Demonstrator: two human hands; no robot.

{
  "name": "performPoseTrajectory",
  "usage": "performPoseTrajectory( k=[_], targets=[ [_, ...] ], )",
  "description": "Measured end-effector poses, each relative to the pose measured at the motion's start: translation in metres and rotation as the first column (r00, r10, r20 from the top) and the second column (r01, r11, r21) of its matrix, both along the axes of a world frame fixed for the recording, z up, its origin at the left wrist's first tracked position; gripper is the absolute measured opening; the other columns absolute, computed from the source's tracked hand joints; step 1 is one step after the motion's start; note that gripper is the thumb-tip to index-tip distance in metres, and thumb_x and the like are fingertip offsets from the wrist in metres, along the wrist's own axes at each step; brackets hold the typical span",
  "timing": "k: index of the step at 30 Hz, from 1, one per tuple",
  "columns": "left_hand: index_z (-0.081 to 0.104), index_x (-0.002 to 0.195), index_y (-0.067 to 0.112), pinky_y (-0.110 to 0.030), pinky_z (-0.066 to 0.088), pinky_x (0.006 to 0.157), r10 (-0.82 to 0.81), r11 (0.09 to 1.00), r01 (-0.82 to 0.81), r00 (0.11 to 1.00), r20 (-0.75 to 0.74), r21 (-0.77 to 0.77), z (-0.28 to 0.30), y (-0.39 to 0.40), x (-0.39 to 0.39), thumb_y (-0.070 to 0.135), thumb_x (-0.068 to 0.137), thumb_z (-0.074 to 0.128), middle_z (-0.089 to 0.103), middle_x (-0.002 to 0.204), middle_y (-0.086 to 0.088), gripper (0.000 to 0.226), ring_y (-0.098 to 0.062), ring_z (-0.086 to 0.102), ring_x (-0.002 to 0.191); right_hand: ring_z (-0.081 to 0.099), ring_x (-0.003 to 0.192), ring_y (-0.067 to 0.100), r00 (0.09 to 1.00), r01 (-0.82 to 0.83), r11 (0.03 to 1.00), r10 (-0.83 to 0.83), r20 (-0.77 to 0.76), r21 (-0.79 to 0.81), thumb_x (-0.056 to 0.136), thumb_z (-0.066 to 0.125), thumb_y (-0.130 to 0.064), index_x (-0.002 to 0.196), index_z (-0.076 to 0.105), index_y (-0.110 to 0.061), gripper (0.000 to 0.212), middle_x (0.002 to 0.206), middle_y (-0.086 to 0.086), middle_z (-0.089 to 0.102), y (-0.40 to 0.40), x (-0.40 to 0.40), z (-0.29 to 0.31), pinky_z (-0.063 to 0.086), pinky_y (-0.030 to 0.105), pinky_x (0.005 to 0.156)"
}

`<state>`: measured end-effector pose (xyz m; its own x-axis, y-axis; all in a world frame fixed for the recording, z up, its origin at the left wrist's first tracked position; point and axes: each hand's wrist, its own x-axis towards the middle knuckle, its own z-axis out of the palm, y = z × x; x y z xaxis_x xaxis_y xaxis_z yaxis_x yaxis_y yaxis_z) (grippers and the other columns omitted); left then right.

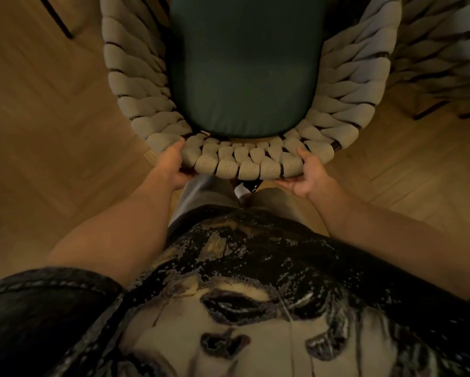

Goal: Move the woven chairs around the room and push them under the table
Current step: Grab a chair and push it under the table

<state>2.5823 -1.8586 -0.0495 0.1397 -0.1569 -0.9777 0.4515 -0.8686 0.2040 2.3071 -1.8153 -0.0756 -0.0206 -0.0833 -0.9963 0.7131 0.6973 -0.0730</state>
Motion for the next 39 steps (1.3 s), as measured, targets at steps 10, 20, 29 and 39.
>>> performPoseTrajectory(
  k=[10,20,29,39],
  targets=[
    [0.057,0.109,0.006,-0.049,0.059,0.069,0.234,0.972,-0.233,0.972,0.023,-0.035,0.003,-0.009,-0.003,-0.005,0.090,0.056,0.064,0.114,-0.022,0.023,-0.039,0.067,0.098,0.066,0.109,0.040,0.972,0.222,0.974,-0.225,-0.072,-0.039,0.093,0.058,0.001,0.130,0.061,-0.008,0.038,0.123,0.021,0.068,-0.004,0.016,0.004,0.054,0.059,0.082],
    [0.055,0.099,0.010,-0.047,0.059,0.074,0.314,0.942,-0.311,0.950,0.003,-0.127,0.024,-0.033,0.000,-0.008,0.088,0.055,0.062,0.113,-0.017,0.021,-0.035,0.065,0.102,0.066,0.113,0.045,0.949,0.294,0.948,-0.304,-0.082,-0.119,0.082,0.064,0.003,0.131,0.060,-0.003,0.049,0.123,0.024,0.069,-0.018,0.020,0.022,0.052,0.067,0.092],
    [0.055,0.097,0.007,-0.046,0.059,0.071,0.261,0.953,-0.256,0.965,0.006,-0.165,0.009,-0.089,-0.015,-0.008,0.088,0.054,0.062,0.107,-0.017,0.017,-0.036,0.065,0.106,0.066,0.110,0.048,0.943,0.294,0.943,-0.313,-0.114,-0.155,0.082,0.063,0.005,0.132,0.057,-0.007,0.052,0.123,0.025,0.068,-0.073,0.007,0.018,0.051,0.072,0.087],
    [0.058,0.098,0.004,-0.051,0.053,0.099,0.164,0.977,-0.161,0.986,0.010,-0.138,-0.017,-0.147,-0.037,-0.003,0.090,0.054,0.065,0.108,-0.019,0.012,-0.036,0.065,0.110,0.064,0.099,0.043,0.956,0.261,0.951,-0.279,-0.094,-0.168,0.095,0.057,0.002,0.109,0.056,-0.005,0.016,0.112,0.024,0.065,-0.134,-0.018,0.003,0.052,0.062,0.072]
  ],
)
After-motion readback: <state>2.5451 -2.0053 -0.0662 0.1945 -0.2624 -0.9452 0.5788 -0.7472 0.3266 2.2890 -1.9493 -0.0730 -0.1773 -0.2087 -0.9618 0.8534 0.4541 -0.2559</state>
